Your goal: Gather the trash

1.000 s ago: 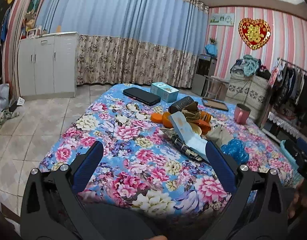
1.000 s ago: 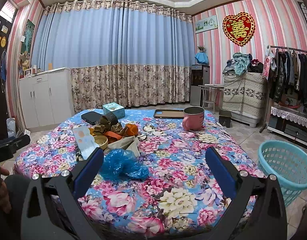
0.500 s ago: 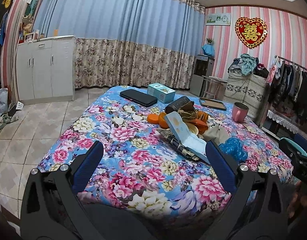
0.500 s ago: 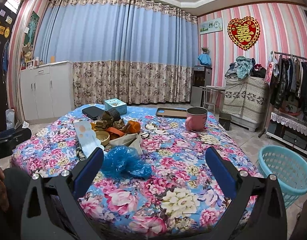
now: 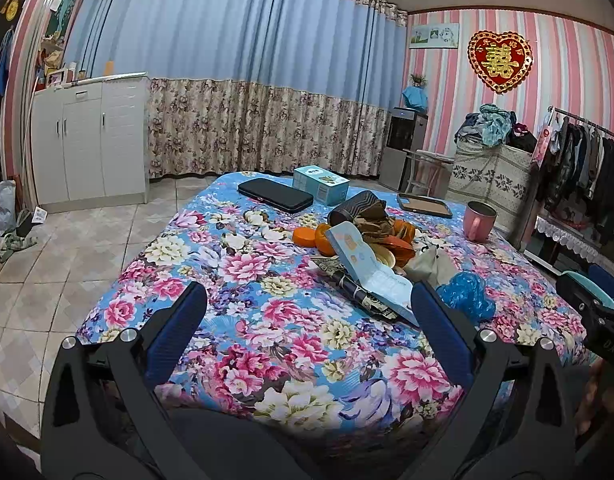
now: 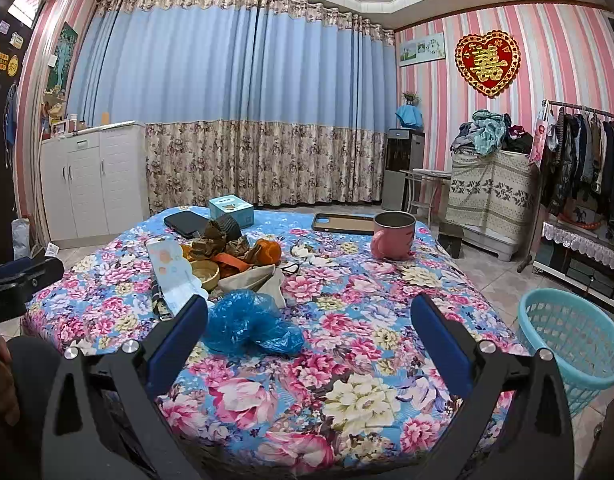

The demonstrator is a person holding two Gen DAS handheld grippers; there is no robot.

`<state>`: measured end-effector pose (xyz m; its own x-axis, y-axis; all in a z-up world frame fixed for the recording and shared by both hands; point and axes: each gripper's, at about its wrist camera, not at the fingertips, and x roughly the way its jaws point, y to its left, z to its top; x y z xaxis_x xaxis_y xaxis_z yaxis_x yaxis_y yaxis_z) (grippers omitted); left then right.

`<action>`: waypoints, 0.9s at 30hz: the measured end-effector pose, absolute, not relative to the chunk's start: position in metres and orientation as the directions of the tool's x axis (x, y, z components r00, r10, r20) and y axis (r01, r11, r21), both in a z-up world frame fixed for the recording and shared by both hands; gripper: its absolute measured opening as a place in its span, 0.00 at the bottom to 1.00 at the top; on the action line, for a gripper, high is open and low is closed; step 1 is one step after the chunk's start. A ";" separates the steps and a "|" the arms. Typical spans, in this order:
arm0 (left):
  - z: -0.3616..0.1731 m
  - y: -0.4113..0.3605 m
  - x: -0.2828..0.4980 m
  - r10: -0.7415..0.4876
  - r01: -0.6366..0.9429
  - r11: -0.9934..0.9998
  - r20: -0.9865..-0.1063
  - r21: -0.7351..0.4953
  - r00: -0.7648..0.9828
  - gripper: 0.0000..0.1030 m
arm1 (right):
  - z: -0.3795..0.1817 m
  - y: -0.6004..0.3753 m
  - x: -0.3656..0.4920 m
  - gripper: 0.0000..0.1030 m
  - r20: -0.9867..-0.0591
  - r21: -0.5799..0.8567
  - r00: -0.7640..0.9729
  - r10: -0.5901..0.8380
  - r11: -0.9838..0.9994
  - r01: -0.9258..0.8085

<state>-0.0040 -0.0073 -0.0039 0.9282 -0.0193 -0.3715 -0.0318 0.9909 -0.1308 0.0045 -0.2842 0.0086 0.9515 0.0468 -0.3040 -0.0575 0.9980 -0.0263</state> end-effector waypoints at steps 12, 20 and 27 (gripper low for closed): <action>-0.004 -0.010 -0.003 -0.014 -0.033 0.992 -0.374 -0.118 0.927 0.96 | 0.009 -0.284 0.005 0.96 -0.306 -0.029 0.951 0.047 0.998 -0.058; -0.005 -0.010 -0.003 -0.013 -0.033 0.993 -0.373 -0.117 0.928 0.96 | 0.009 -0.284 0.005 0.96 -0.305 -0.028 0.951 0.047 0.998 -0.058; -0.005 -0.010 -0.003 -0.013 -0.033 0.993 -0.374 -0.116 0.927 0.96 | 0.009 -0.283 0.005 0.96 -0.306 -0.029 0.951 0.046 0.998 -0.058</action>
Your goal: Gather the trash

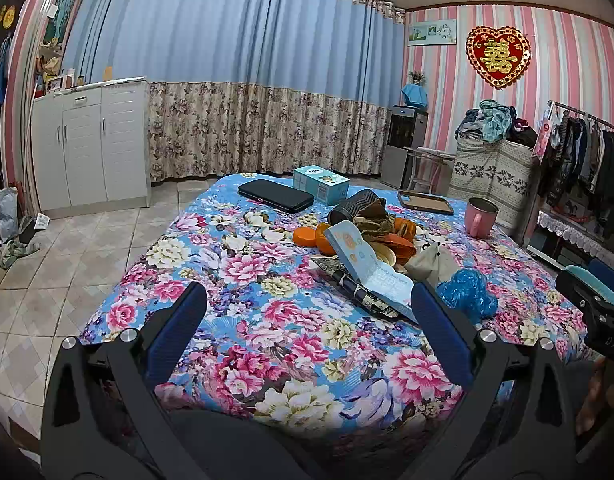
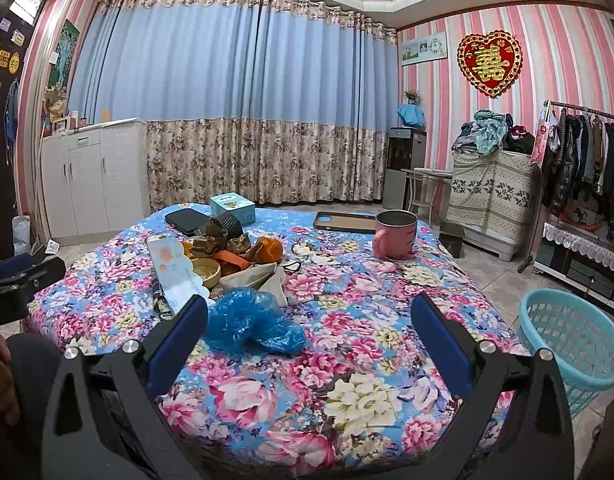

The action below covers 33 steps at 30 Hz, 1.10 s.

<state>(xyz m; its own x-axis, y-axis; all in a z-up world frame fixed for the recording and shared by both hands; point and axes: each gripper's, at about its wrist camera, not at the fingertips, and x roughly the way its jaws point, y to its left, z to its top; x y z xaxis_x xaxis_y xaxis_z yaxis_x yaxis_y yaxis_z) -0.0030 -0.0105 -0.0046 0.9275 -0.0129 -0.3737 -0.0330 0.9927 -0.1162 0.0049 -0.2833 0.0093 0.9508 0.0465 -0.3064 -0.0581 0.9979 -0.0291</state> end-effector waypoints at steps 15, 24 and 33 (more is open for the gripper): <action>-0.004 -0.011 -0.002 -0.010 -0.034 0.994 -0.375 -0.109 0.927 0.96 | 0.007 -0.283 0.006 0.96 -0.307 -0.025 0.950 0.049 0.998 -0.060; -0.005 -0.012 -0.001 -0.009 -0.029 0.995 -0.382 -0.094 0.924 0.96 | 0.005 -0.288 0.007 0.96 -0.304 0.006 0.950 0.078 0.997 -0.080; -0.006 -0.019 -0.001 -0.002 -0.026 0.997 -0.387 -0.067 0.922 0.96 | 0.003 -0.276 0.011 0.96 -0.321 -0.015 0.942 0.102 0.994 -0.112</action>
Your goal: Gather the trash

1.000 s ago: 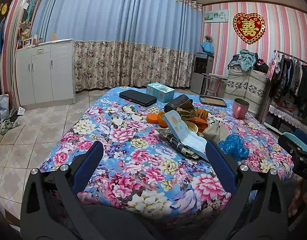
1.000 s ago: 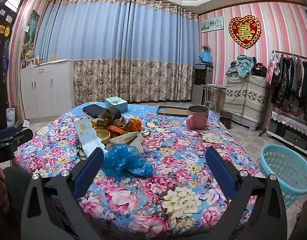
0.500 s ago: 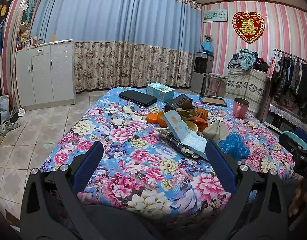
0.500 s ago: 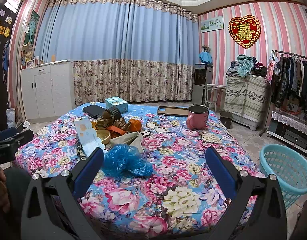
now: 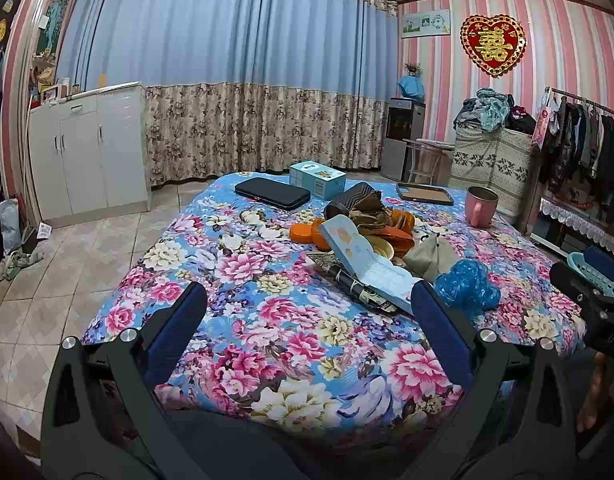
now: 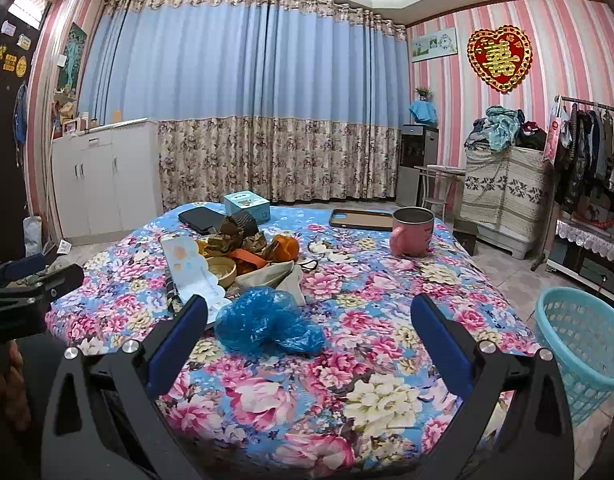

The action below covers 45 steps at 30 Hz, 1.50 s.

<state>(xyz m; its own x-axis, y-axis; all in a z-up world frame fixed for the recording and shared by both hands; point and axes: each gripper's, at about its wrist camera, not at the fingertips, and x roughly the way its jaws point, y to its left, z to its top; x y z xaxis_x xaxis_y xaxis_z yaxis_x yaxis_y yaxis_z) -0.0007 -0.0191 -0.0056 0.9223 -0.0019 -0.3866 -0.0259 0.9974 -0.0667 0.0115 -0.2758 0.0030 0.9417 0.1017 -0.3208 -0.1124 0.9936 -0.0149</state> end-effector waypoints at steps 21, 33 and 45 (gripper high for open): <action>-0.006 -0.023 0.008 -0.012 -0.020 0.997 -0.390 -0.079 0.921 0.96 | 0.002 -0.267 0.032 0.96 -0.352 0.020 0.924 0.150 0.988 -0.153; -0.014 -0.036 0.057 0.008 -0.034 0.998 -0.413 -0.056 0.911 0.96 | -0.012 -0.265 0.078 0.96 -0.424 0.068 0.896 0.129 0.992 -0.110; -0.021 -0.038 0.086 0.004 -0.042 0.996 -0.427 -0.079 0.904 0.96 | -0.031 -0.252 0.104 0.96 -0.507 0.038 0.849 0.151 0.988 -0.153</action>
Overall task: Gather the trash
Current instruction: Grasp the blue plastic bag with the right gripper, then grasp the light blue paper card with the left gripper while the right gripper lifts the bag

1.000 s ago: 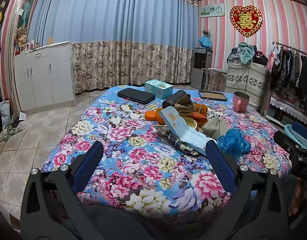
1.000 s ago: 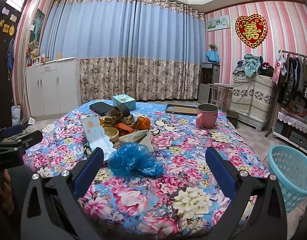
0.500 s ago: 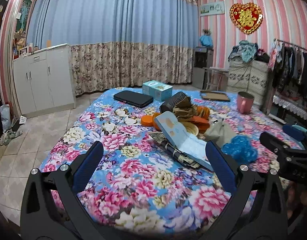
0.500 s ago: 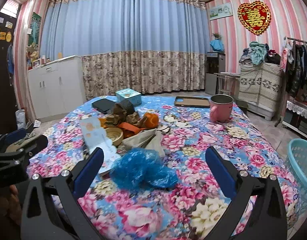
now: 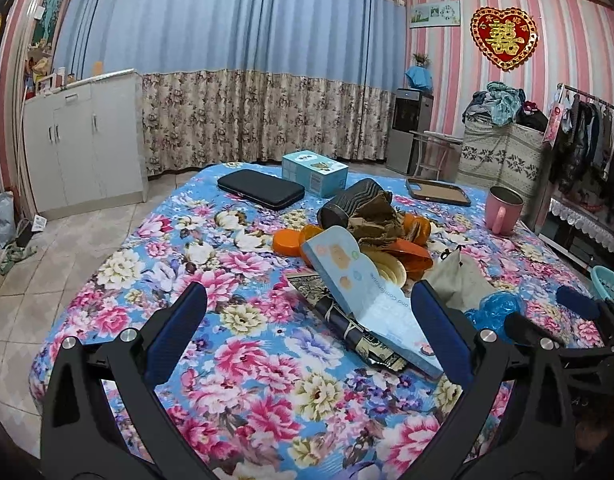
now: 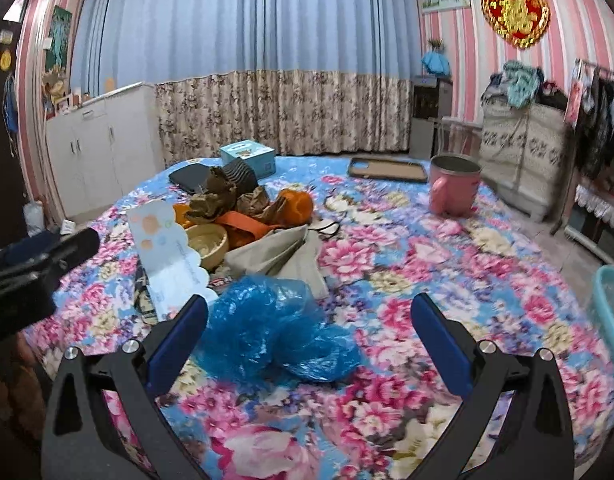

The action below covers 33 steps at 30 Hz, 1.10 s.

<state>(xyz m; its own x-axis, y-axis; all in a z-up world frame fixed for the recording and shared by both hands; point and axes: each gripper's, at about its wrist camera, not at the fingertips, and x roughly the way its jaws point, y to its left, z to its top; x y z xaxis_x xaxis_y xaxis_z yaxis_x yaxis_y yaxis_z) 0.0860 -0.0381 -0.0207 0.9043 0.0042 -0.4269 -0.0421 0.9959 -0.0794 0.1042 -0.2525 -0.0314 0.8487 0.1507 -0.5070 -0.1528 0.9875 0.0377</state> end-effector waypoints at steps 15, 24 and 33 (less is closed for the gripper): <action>-0.029 -0.042 0.094 -0.036 -0.008 0.996 -0.457 -0.092 0.889 0.96 | -0.035 -0.253 0.113 0.30 -0.517 0.089 0.824 0.231 0.972 -0.217; -0.033 -0.031 0.134 -0.033 -0.035 0.992 -0.514 -0.122 0.857 0.96 | -0.021 -0.266 0.108 0.30 -0.450 0.127 0.863 0.229 0.973 -0.192; -0.032 -0.031 0.165 -0.082 0.009 0.990 -0.523 -0.140 0.848 0.85 | -0.020 -0.264 0.116 0.30 -0.451 0.102 0.854 0.259 0.966 -0.239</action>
<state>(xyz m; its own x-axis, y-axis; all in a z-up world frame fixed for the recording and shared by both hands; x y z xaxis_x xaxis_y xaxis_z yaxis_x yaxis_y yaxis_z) 0.1647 -0.0312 -0.0315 0.8483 -0.0816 -0.5232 0.0089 0.9901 -0.1399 0.1157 -0.2643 -0.0196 0.8539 0.2595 -0.4512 -0.2394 0.9655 0.1023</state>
